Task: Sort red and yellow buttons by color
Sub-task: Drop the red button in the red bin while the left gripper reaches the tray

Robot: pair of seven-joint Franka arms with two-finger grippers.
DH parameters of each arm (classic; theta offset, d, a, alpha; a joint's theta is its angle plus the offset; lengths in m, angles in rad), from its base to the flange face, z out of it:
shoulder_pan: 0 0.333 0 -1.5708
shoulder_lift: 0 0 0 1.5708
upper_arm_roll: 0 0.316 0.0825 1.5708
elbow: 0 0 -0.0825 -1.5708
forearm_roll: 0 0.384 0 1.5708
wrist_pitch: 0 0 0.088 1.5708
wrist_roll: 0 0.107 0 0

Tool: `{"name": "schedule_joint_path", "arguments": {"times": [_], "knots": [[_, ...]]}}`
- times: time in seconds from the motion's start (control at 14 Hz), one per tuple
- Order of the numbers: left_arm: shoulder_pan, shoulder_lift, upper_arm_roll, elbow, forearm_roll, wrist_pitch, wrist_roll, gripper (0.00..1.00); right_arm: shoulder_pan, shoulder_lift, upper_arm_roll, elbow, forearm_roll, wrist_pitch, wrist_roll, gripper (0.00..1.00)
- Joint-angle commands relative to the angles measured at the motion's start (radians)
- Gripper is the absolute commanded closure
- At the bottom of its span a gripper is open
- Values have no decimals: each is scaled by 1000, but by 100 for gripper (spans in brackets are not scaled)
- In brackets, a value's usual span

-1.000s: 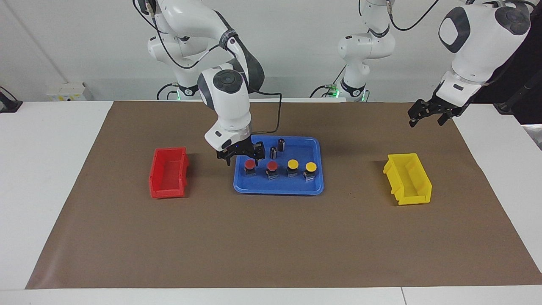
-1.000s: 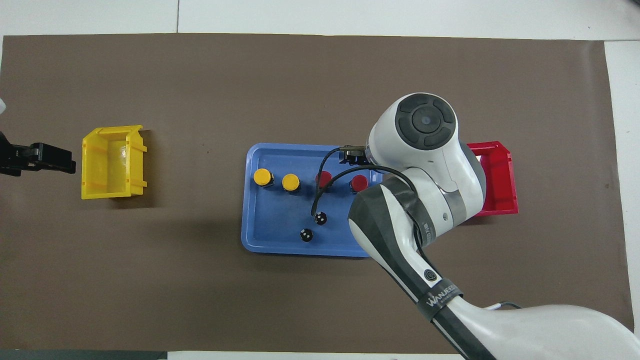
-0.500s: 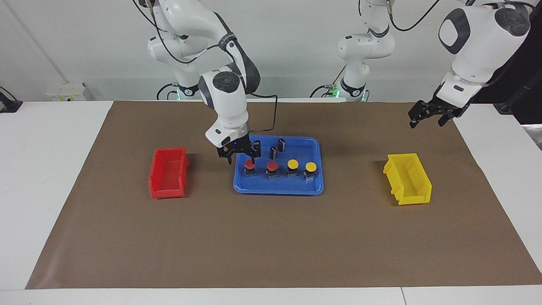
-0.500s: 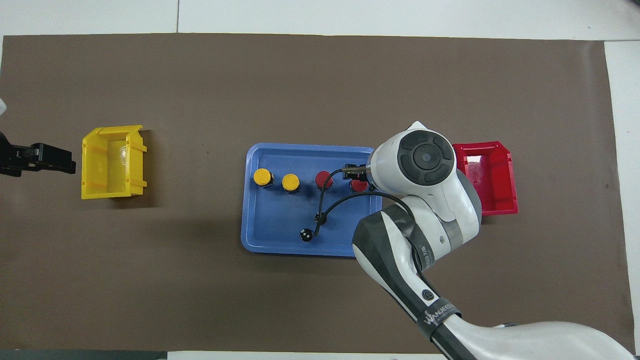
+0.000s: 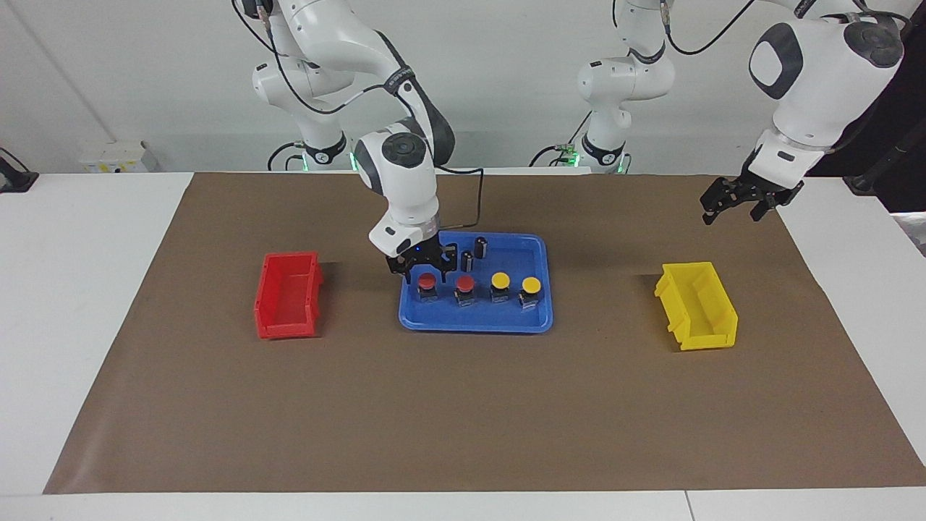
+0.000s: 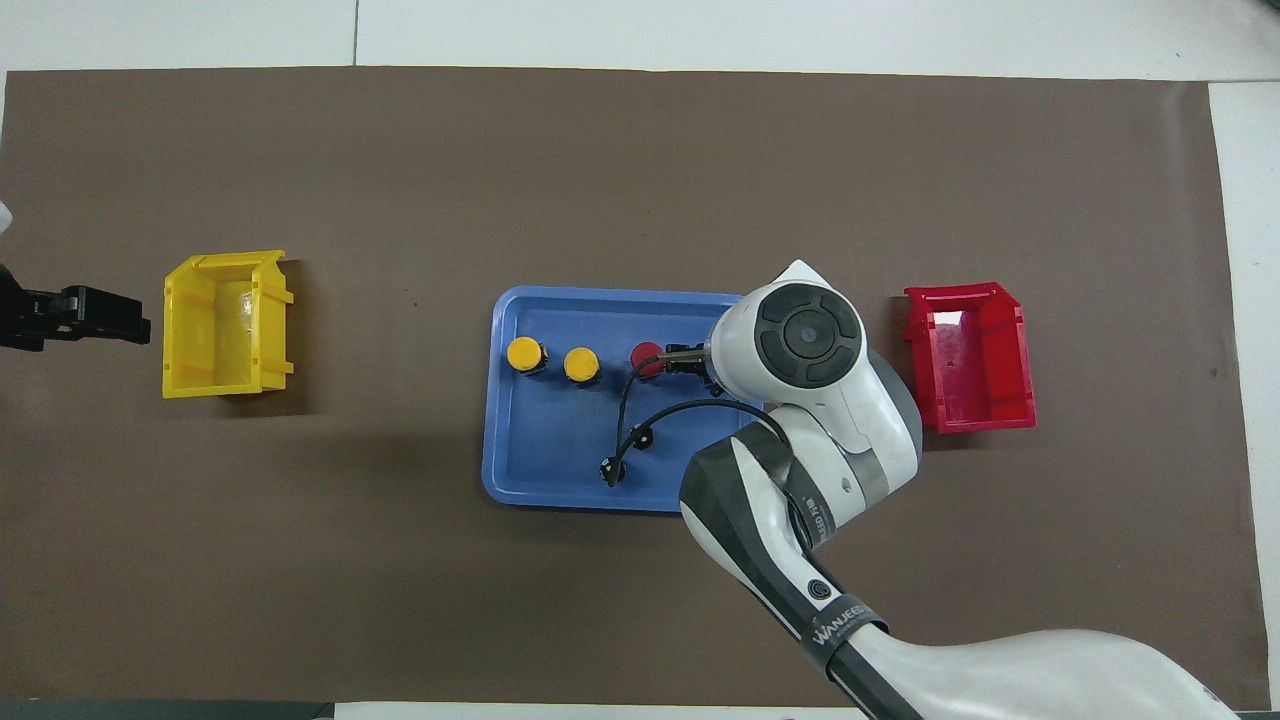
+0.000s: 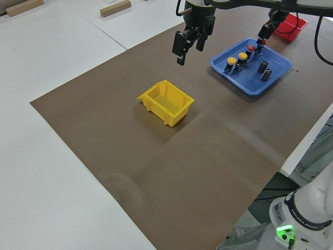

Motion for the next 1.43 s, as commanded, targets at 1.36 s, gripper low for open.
{"name": "schedule_joint_path", "arguments": {"times": [1.36], "knots": [[-361,0,-14,-174,-19,273,-410,4,-380,-163,0,182,57,-504,-498,67]]}}
